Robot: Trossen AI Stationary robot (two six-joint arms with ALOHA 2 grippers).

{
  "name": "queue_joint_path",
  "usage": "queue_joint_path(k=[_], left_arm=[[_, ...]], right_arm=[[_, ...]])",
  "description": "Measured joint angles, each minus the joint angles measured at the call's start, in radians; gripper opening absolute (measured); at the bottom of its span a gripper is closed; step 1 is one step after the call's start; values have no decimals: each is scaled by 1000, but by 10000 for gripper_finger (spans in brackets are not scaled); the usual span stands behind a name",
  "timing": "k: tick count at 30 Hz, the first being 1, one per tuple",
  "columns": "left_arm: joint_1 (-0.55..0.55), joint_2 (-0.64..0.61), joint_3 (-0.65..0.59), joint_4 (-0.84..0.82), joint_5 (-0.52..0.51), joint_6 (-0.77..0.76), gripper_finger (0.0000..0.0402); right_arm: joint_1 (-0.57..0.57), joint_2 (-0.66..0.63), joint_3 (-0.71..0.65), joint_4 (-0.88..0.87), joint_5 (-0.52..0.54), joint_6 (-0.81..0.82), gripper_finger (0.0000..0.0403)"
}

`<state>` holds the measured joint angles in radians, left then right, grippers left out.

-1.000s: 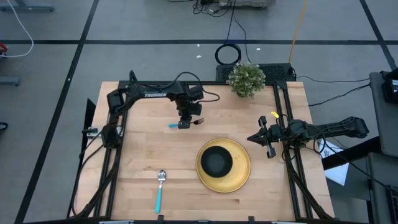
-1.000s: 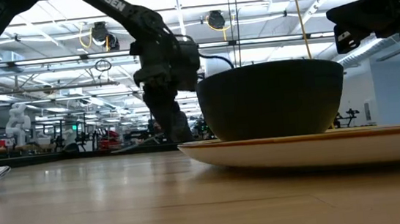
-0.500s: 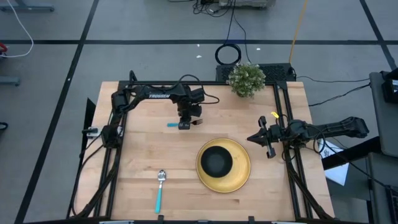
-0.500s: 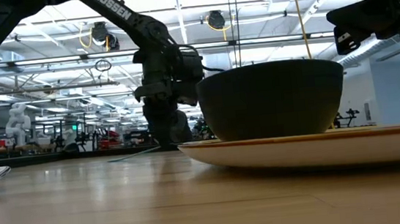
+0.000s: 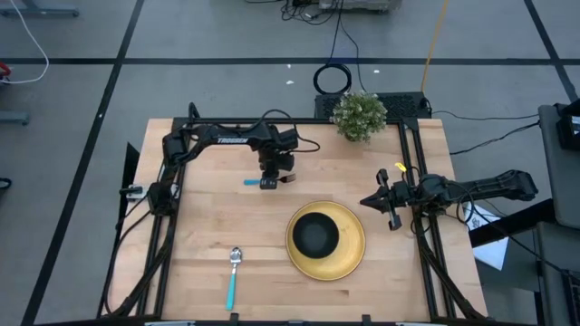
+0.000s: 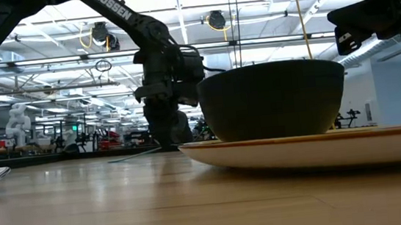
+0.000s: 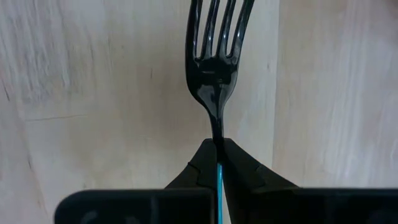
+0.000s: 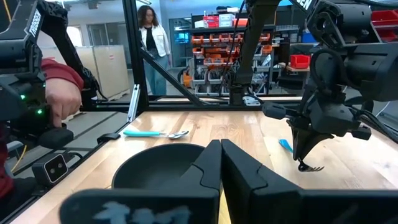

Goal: Set table place
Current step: Put the blue fork on the yellow plate to the right of the black bowl

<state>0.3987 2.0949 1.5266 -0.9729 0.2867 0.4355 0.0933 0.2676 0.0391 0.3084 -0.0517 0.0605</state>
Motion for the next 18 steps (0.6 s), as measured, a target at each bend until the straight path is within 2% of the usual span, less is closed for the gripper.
queue_joint_path(k=[9, 18], left_arm=[[-7, 0, -57, -3, -2, -12, 5], [-7, -1, -61, 8, -5, -16, 5]], right_arm=[[0, 0, 0, 0, 0, 0, 0], [0, 0, 0, 0, 0, 0, 0]])
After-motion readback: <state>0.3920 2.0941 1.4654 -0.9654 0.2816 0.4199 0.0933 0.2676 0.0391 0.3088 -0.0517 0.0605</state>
